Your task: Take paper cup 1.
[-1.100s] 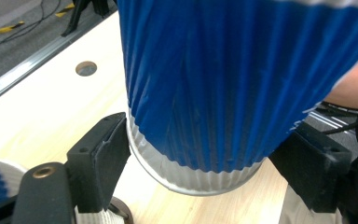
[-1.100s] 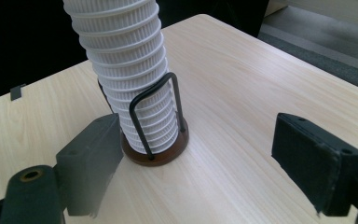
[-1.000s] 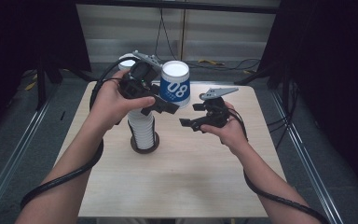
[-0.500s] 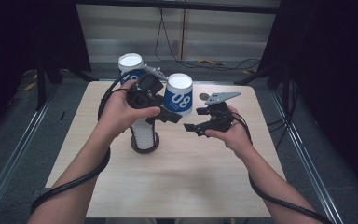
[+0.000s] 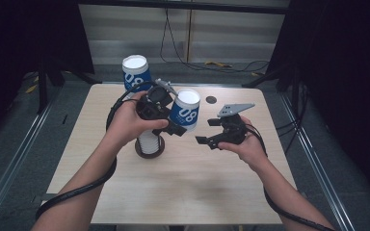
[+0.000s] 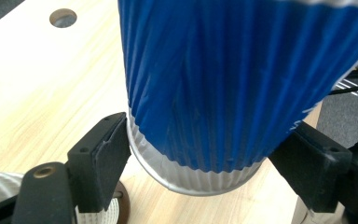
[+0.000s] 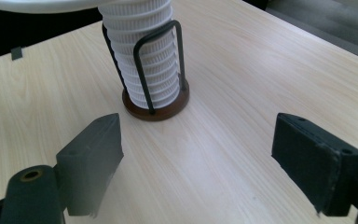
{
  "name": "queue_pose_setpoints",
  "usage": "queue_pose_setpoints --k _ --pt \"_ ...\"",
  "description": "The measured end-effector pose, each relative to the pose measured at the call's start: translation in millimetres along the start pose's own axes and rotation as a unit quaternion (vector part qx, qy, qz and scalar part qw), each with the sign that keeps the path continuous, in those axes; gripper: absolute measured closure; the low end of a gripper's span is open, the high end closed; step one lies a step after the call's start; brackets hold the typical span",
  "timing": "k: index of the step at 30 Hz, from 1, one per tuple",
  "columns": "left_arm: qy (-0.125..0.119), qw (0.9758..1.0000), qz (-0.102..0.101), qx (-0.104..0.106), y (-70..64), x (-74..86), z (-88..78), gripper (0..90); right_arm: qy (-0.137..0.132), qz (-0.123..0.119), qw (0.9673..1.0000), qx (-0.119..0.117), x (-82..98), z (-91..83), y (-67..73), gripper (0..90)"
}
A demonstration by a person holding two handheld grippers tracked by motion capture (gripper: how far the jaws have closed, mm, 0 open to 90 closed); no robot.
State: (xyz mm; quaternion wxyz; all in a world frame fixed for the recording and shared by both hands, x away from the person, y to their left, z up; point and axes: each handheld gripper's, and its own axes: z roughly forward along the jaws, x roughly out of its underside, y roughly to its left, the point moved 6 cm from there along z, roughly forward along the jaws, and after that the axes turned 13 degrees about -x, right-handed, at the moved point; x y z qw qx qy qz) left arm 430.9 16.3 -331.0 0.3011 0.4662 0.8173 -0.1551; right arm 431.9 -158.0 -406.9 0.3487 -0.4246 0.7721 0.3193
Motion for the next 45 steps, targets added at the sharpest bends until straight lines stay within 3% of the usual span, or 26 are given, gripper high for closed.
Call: queue_pose_setpoints --k 4,19,25,33,36,45 --pt "0.010 0.9998 0.016 0.002 -3.6 0.5 5.1 21.8 -0.002 0.003 1.0000 0.003 3.8 -5.5 0.0 15.6" --pt "0.040 0.9987 0.030 0.012 -10.0 12.7 25.3 22.0 0.002 -0.003 1.0000 0.003 11.4 -15.5 2.2 15.6" --pt "0.064 0.9970 0.042 0.008 -12.7 19.4 34.0 22.1 -0.001 -0.001 1.0000 -0.003 14.0 -18.7 3.1 15.6" --pt "0.075 0.9960 0.047 0.009 -14.6 24.9 43.6 22.1 0.010 -0.010 0.9999 -0.007 20.2 -17.1 5.3 15.6" --pt "0.085 0.9946 0.060 0.008 -14.6 26.2 45.8 22.1 0.012 -0.010 0.9998 -0.008 22.7 -17.4 5.5 15.6" --pt "0.103 0.9925 0.064 0.008 -17.3 28.6 50.5 22.1 0.011 -0.008 0.9999 -0.008 28.4 -20.0 4.8 15.6"
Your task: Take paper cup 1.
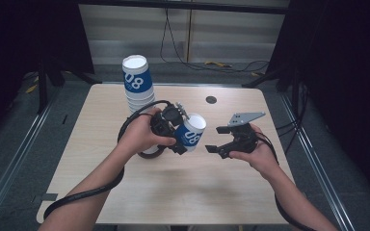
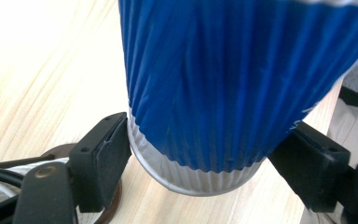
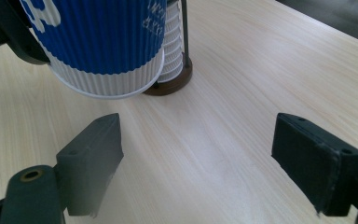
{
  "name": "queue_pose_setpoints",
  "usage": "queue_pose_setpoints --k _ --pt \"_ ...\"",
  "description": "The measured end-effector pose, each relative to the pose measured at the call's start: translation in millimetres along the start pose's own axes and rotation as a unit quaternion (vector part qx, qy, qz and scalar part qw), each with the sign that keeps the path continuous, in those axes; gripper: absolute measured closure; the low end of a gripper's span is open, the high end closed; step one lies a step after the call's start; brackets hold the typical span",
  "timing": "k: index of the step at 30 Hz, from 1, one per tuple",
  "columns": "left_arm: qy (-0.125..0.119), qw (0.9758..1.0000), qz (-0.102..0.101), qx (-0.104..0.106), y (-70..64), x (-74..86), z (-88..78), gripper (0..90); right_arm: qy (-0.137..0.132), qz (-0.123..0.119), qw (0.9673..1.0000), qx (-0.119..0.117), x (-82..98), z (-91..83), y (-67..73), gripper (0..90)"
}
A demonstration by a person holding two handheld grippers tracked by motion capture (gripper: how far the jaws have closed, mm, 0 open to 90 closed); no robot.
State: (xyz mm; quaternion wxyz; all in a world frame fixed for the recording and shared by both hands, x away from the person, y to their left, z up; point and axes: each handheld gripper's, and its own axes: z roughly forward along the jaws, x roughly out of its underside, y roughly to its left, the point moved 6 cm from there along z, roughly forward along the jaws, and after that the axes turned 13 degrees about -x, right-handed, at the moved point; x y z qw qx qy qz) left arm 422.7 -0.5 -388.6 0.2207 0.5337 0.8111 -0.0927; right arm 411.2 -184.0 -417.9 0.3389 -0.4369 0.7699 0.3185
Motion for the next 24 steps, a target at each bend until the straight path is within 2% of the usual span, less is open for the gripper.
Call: queue_pose_setpoints --k 8,10,14,18,20,24 --pt "0.014 0.9999 0.010 0.002 -2.6 2.5 7.7 22.2 -0.001 0.002 1.0000 -0.002 3.9 -0.6 0.1 15.6" --pt "0.015 0.9999 0.006 0.000 -3.4 2.8 8.5 22.2 -0.002 0.002 1.0000 -0.003 4.7 -0.9 0.0 15.6" --pt "0.028 0.9995 0.013 -0.001 -4.2 4.8 11.0 22.2 0.000 0.001 1.0000 -0.003 5.8 -1.4 0.4 15.6" --pt "0.034 0.9993 0.015 0.000 -5.9 6.1 14.4 22.2 0.001 0.001 0.9999 -0.010 6.6 -1.3 2.2 15.6" --pt "0.044 0.9987 0.026 0.000 -7.1 7.4 16.9 22.1 0.003 -0.004 0.9999 -0.012 7.2 -0.9 2.9 15.6" --pt "0.050 0.9982 0.032 0.003 -8.4 8.3 20.1 22.1 0.002 -0.005 0.9999 -0.014 7.6 -1.1 3.4 15.6"
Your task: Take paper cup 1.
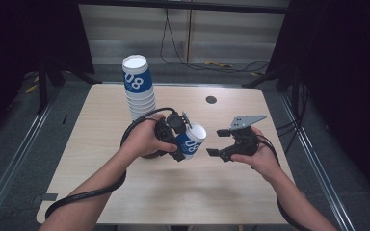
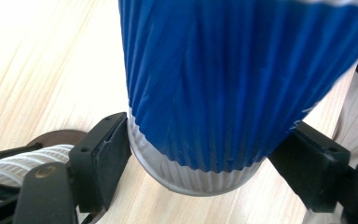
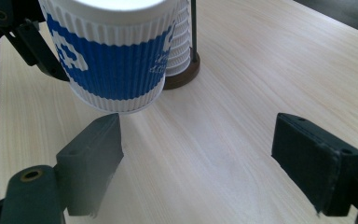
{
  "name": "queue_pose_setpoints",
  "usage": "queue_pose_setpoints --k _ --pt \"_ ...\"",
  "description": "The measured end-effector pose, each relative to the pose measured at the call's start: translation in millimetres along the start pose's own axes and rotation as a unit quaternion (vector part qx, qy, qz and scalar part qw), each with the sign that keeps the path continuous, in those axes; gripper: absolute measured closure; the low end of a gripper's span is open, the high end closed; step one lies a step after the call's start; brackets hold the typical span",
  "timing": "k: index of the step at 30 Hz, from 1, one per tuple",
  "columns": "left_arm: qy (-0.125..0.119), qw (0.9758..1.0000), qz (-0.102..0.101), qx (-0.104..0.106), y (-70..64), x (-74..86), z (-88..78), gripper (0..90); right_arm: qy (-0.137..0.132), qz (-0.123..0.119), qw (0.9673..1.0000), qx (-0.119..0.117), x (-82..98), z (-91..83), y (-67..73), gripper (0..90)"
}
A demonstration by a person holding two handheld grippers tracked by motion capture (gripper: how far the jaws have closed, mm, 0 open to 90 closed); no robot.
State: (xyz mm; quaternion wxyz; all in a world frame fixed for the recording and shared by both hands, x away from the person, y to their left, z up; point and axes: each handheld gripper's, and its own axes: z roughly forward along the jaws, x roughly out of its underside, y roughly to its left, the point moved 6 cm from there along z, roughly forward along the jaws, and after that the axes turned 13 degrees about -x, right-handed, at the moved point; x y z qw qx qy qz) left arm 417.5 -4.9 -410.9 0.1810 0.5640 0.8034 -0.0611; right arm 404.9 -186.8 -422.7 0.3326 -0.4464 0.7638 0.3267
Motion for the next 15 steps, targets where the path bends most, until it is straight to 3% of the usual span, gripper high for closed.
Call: queue_pose_setpoints --k 15 --pt "0.023 0.9997 0.006 0.005 -6.1 3.6 8.7 22.1 0.005 -0.008 0.9997 -0.024 -0.6 0.0 6.0 15.6"
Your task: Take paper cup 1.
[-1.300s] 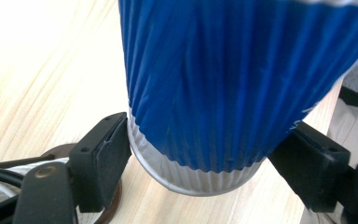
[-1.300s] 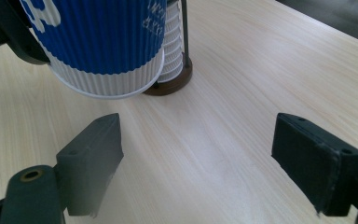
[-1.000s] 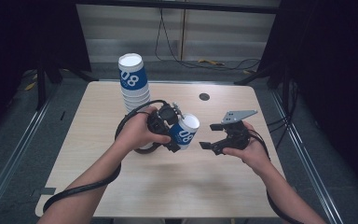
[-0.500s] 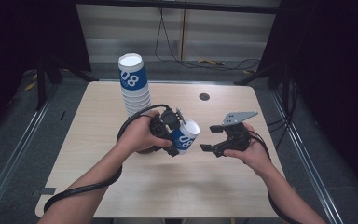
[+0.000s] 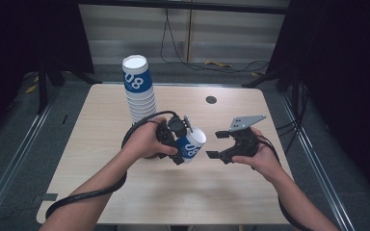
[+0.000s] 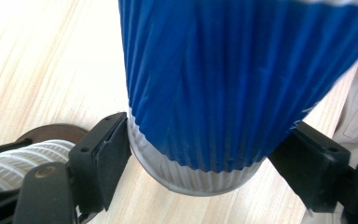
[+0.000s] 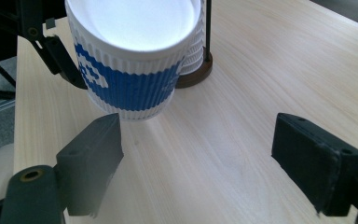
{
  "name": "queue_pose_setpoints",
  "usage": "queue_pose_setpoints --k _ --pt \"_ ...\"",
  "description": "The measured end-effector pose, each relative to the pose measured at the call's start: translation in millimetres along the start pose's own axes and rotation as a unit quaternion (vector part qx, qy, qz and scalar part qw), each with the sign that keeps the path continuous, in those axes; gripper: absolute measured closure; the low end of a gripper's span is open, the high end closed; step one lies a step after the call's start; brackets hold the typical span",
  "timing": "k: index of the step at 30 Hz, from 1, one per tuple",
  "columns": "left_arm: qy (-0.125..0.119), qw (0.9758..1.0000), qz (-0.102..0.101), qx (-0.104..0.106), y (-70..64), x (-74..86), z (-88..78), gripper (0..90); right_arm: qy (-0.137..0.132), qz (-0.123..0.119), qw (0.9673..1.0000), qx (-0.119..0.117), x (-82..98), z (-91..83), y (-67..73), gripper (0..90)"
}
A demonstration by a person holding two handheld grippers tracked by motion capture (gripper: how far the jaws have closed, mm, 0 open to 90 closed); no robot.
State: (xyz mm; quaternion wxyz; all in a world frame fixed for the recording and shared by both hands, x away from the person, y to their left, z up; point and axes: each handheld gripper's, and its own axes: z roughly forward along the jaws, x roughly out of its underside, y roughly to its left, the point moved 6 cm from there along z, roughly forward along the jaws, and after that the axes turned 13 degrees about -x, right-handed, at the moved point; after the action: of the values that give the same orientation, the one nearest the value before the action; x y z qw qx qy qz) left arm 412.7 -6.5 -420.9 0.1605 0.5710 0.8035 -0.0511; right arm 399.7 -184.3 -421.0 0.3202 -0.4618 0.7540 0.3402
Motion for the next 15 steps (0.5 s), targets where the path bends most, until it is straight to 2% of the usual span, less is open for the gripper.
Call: queue_pose_setpoints --k 6,9,13,15 --pt "0.005 0.9999 0.011 0.004 -1.8 -1.5 5.4 22.1 -0.003 -0.008 0.9998 -0.019 -5.2 0.7 4.7 15.6" --pt "0.006 1.0000 0.007 0.004 -3.9 -2.2 7.8 22.1 -0.002 -0.011 0.9996 -0.026 -6.9 3.2 6.2 15.6" --pt "0.007 0.9998 0.017 0.004 -3.6 -2.3 11.8 22.1 0.001 -0.017 0.9990 -0.040 -8.4 6.1 9.6 15.6" --pt "0.008 0.9999 0.014 0.005 -5.7 -2.2 14.5 22.0 0.000 -0.019 0.9988 -0.046 -9.9 8.0 11.0 15.6"
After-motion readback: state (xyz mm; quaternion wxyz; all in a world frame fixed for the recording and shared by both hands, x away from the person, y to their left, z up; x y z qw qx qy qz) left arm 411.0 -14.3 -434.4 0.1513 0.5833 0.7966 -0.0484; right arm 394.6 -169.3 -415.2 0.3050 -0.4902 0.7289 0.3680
